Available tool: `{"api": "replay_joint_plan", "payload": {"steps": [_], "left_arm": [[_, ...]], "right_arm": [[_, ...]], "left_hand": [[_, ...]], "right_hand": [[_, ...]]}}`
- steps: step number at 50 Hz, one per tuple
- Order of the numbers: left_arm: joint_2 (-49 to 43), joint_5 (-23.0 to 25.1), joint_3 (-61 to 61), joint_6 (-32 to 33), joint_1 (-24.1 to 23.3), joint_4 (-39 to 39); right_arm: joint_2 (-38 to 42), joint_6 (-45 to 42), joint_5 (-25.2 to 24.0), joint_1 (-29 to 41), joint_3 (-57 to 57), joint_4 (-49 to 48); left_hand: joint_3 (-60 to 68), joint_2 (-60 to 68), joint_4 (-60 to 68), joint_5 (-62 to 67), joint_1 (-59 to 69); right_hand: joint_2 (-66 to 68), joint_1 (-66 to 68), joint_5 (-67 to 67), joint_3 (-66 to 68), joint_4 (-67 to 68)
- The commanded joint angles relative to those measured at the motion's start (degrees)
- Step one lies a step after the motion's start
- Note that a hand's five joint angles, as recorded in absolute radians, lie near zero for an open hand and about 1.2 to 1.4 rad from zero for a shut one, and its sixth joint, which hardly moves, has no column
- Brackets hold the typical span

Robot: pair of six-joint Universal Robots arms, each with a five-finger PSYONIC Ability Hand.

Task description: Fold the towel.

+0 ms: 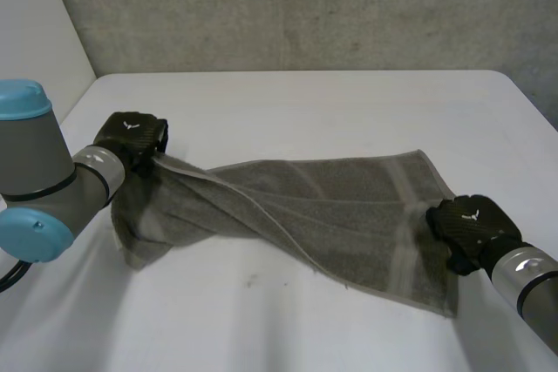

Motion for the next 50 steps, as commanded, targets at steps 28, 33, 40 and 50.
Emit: {"api": "replay_joint_plan", "payload": {"steps": [28,33,40,50], "left_arm": [[-0.13,0.17,-0.09,-0.01,0.00,0.13],[-0.22,0.17,-0.09,-0.01,-0.08,0.13],[-0.22,0.17,-0.09,-0.01,-0.08,0.13],[-0.22,0.25,-0.09,-0.01,-0.08,0.13]], "right_arm": [[-1.73,1.29,-9.05,-3.40,7.37,2.38],[-1.47,0.85,-9.05,-3.40,7.72,1.07],[-1.47,0.67,-8.87,-3.40,7.89,-1.22],[0.11,0.67,-8.43,-3.13,7.28,-2.01]], "left_hand": [[10.36,10.33,10.22,10.39,12.69],[10.36,10.33,10.22,10.39,12.69],[10.36,10.33,10.22,10.39,12.69],[10.36,10.33,10.22,10.39,12.69]], "right_hand": [[-12.46,-5.40,-14.32,-13.52,-13.58],[-10.62,-3.55,-12.48,-11.67,-11.74],[-5.73,1.33,-7.60,-6.79,-6.86],[-5.39,1.67,-7.26,-6.45,-6.52]]}}
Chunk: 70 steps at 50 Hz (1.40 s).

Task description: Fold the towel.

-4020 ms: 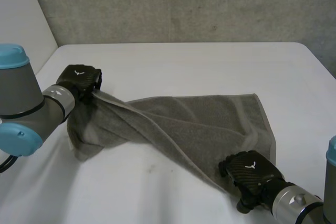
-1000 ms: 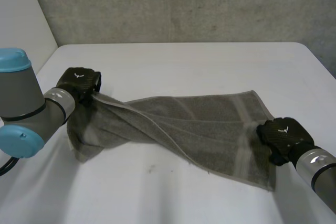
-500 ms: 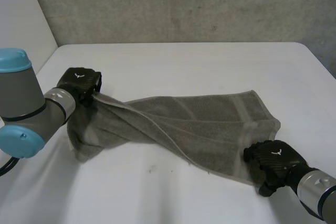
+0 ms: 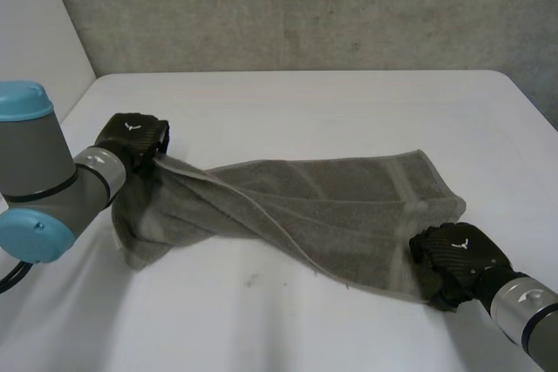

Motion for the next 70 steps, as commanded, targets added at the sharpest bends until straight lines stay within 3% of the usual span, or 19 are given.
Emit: {"api": "replay_joint_plan", "payload": {"steps": [1,11,16,18,20,38,43,49,59,66,70], "left_arm": [[0.00,0.06,0.00,0.00,0.00,0.00],[0.00,0.06,0.00,0.00,0.00,0.00],[0.00,0.06,0.00,0.00,0.00,0.00],[0.00,0.06,0.00,0.00,0.00,0.00],[0.09,0.06,0.00,0.00,0.00,0.00],[2.11,-0.12,-1.32,-0.18,-0.09,-0.35],[5.10,0.23,-2.99,-0.09,-0.17,-0.79],[10.81,0.32,-7.03,0.35,-0.09,-5.54],[30.12,4.01,-2.66,-1.83,-0.52,-15.99],[34.28,4.63,3.87,-10.81,0.62,-16.70],[27.63,4.72,4.92,-10.73,1.49,-17.83]], "right_arm": [[1.10,0.01,0.20,0.17,-0.49,-0.38],[3.30,-0.08,0.46,0.35,-1.10,-2.22],[3.65,-0.08,0.81,0.35,-1.63,-2.57],[3.56,-0.08,0.90,0.00,-1.81,-3.10],[3.56,-0.08,0.90,-0.01,-1.81,-3.36],[-0.92,1.33,1.95,-0.01,-9.01,-0.55],[-3.03,0.71,1.78,-0.09,-14.82,6.74],[-5.49,-0.60,1.25,-0.36,-24.31,22.04],[-14.54,-5.09,1.78,-1.24,-44.83,34.32],[-11.91,-5.17,-0.07,-2.20,-57.18,45.68],[-1.83,-10.16,0.19,-3.17,-61.30,52.16]], "left_hand": [[10.36,10.33,10.23,10.39,12.69],[10.36,10.33,10.23,10.39,12.69],[10.36,10.33,10.23,10.39,12.69],[10.36,10.33,10.23,10.39,12.69],[10.36,10.33,10.23,10.39,12.69],[10.36,10.33,10.23,10.39,12.69],[10.36,10.33,10.23,10.39,12.69],[10.36,10.33,10.23,10.39,12.69],[10.36,10.33,10.23,10.39,12.69],[10.36,10.33,10.23,10.39,12.69],[10.36,10.33,10.23,10.39,12.69]], "right_hand": [[6.51,11.95,7.96,6.10,6.32],[13.24,18.68,14.69,12.83,13.05],[27.71,33.14,29.16,27.30,27.51],[39.75,45.19,41.20,39.35,39.56],[41.92,47.36,43.37,41.52,41.73],[41.94,47.38,43.39,41.54,41.75],[41.94,47.38,43.39,41.54,41.75],[41.94,47.38,43.39,41.54,41.75],[41.94,47.38,43.39,41.54,41.75],[41.94,47.38,43.39,41.54,41.75],[41.94,47.38,43.39,41.54,41.75]]}}
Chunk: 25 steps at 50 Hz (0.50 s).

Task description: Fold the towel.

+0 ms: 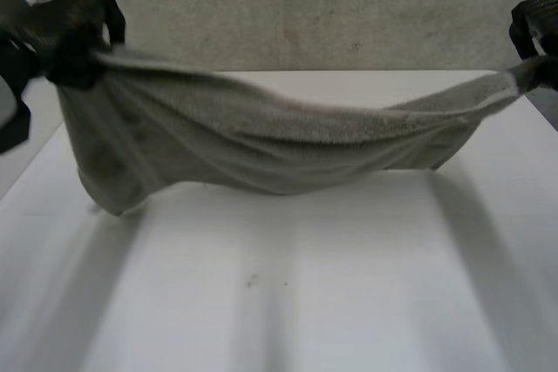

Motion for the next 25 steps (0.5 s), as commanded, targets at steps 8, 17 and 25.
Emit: {"api": "replay_joint_plan", "payload": {"steps": [8,17,25], "left_arm": [[-21.15,-0.41,4.96,-0.17,1.30,-3.10],[-36.04,-0.68,19.03,4.59,0.86,-2.84],[-44.04,-1.38,42.14,5.20,-0.02,4.63]], "right_arm": [[22.30,-7.90,1.92,0.41,-8.61,10.90],[31.99,-4.64,7.46,6.04,-17.31,5.54],[36.91,0.10,15.55,9.38,-32.70,-13.62]], "left_hand": [[10.36,10.33,10.23,10.39,12.69],[10.36,10.33,10.23,10.39,12.69],[10.36,10.33,10.23,10.39,12.69]], "right_hand": [[13.10,25.79,13.36,12.41,11.85],[13.10,25.79,13.36,12.41,11.85],[13.10,25.79,13.36,12.41,11.85]]}}
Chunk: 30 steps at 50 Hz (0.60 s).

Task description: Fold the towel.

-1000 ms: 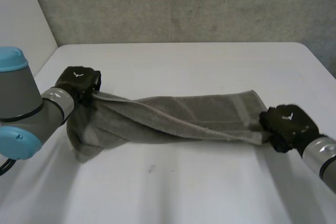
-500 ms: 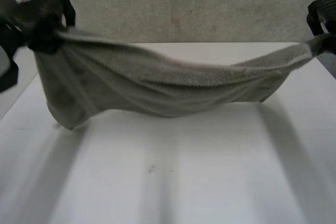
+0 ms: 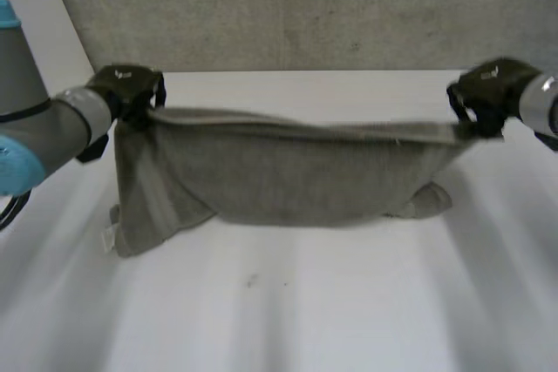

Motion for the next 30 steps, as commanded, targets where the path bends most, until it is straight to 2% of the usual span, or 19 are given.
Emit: {"api": "replay_joint_plan", "payload": {"steps": [1,2,3,5,8,9,13,15,16,18,19,21,23,30], "left_arm": [[-6.19,-0.70,23.33,0.37,-1.31,10.78],[-5.85,-1.31,25.80,0.02,-1.84,15.43],[-5.84,-1.32,25.82,0.02,-1.84,15.48],[-2.87,-4.11,26.18,-2.25,-3.15,24.31],[-1.27,-5.71,25.21,-4.47,-3.16,27.34],[0.03,-6.76,23.38,-6.99,-3.07,29.08],[3.11,-6.77,13.73,-12.54,-2.72,28.93],[4.08,-6.77,9.52,-13.16,-2.63,28.92],[4.09,-6.77,9.48,-13.17,-2.63,28.92],[5.31,-6.59,0.12,-13.17,-2.55,29.19],[5.32,-6.59,0.07,-13.17,-2.54,29.19],[5.58,-6.24,-8.94,-13.08,-2.02,29.89],[5.24,-5.63,-12.55,-13.08,-1.93,30.50],[3.74,-3.25,-24.80,-12.64,-1.84,33.14]], "right_arm": [[3.69,5.02,8.17,3.67,-15.95,-20.97],[3.26,5.81,8.97,4.46,-17.71,-25.97],[3.25,5.82,8.98,4.47,-17.73,-26.02],[0.81,6.44,9.68,5.09,-17.65,-34.77],[-0.70,6.53,9.68,5.18,-16.50,-37.10],[-1.75,6.61,9.24,5.26,-15.02,-37.27],[-2.81,6.88,7.05,5.35,-8.97,-36.84],[-3.07,6.88,5.65,5.35,-5.90,-36.31],[-3.08,6.88,5.64,5.35,-5.87,-36.31],[-3.43,6.88,2.75,5.18,0.25,-34.47],[-3.43,6.88,2.74,5.18,0.29,-34.46],[-3.34,6.53,-0.15,4.74,6.76,-33.15],[-3.25,6.53,-1.47,4.47,10.01,-32.80],[-2.37,5.12,-3.86,4.21,21.38,-30.68]], "left_hand": [[10.35,10.33,10.22,10.39,12.69],[10.35,10.33,10.22,10.39,12.69],[10.35,10.33,10.22,10.39,12.69],[10.35,10.33,10.22,10.39,12.69],[10.35,10.33,10.22,10.39,12.69],[10.35,10.33,10.22,10.39,12.69],[10.35,10.33,10.22,10.39,12.69],[10.35,10.33,10.22,10.39,12.69],[10.35,10.33,10.22,10.39,12.69],[10.35,10.33,10.22,10.39,12.69],[10.35,10.33,10.22,10.39,12.69],[10.35,10.33,10.22,10.39,12.69],[10.35,10.33,10.22,10.39,12.69],[10.35,10.33,10.22,10.39,12.69]], "right_hand": [[13.10,25.50,13.32,12.40,11.85],[13.10,25.50,13.32,12.40,11.85],[13.10,25.50,13.32,12.40,11.85],[13.10,25.50,13.32,12.40,11.85],[13.10,25.50,13.32,12.40,11.85],[13.10,25.50,13.32,12.40,11.85],[13.10,25.50,13.32,12.40,11.85],[13.10,25.50,13.32,12.40,11.85],[13.10,25.50,13.32,12.40,11.85],[13.10,25.50,13.32,12.40,11.85],[13.10,25.50,13.32,12.40,11.85],[13.10,25.50,13.32,12.40,11.85],[13.10,25.50,13.32,12.40,11.85],[13.10,25.50,13.32,12.40,11.85]]}}
